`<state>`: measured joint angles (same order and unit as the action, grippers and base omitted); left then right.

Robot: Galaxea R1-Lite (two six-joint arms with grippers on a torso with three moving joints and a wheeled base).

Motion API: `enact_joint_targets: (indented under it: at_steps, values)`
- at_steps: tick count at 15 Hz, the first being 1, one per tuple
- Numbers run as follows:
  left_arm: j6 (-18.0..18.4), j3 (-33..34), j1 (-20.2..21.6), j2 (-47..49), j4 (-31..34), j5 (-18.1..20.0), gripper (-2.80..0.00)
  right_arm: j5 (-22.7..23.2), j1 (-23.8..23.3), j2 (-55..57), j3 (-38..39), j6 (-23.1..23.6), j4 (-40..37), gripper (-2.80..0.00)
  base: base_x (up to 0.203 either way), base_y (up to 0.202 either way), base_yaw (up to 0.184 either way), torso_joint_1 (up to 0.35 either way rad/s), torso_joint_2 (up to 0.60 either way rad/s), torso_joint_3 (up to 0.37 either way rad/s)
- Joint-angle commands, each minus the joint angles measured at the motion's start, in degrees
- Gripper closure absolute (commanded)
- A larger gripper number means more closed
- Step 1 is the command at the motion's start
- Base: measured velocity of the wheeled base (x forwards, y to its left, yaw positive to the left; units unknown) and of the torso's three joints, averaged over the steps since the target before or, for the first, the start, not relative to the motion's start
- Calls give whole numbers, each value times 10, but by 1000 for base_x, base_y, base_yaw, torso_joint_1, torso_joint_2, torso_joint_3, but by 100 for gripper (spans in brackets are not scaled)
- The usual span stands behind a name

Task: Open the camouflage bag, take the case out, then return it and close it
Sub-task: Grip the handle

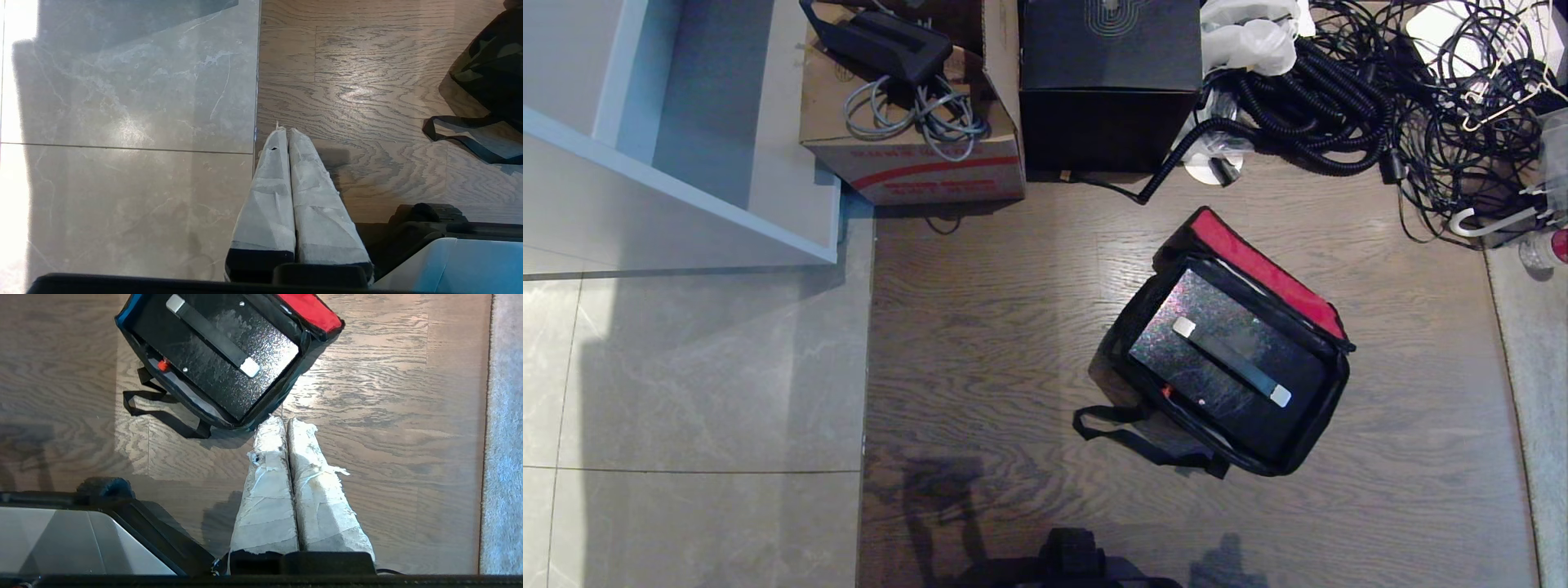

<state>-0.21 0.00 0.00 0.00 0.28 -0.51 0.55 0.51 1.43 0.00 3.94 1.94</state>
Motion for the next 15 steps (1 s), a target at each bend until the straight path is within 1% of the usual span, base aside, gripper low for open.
enact_joint_targets:
  at_steps: [1, 15]
  values:
    - [-1, 0, 0, 0, 0, 0, 0, 1, 0, 0, 9, 0, 1, 0, 0, 0, 0, 0, 0, 0]
    - [-1, 0, 0, 0, 0, 0, 0, 1, 0, 0, 9, 0, 1, 0, 0, 0, 0, 0, 0, 0]
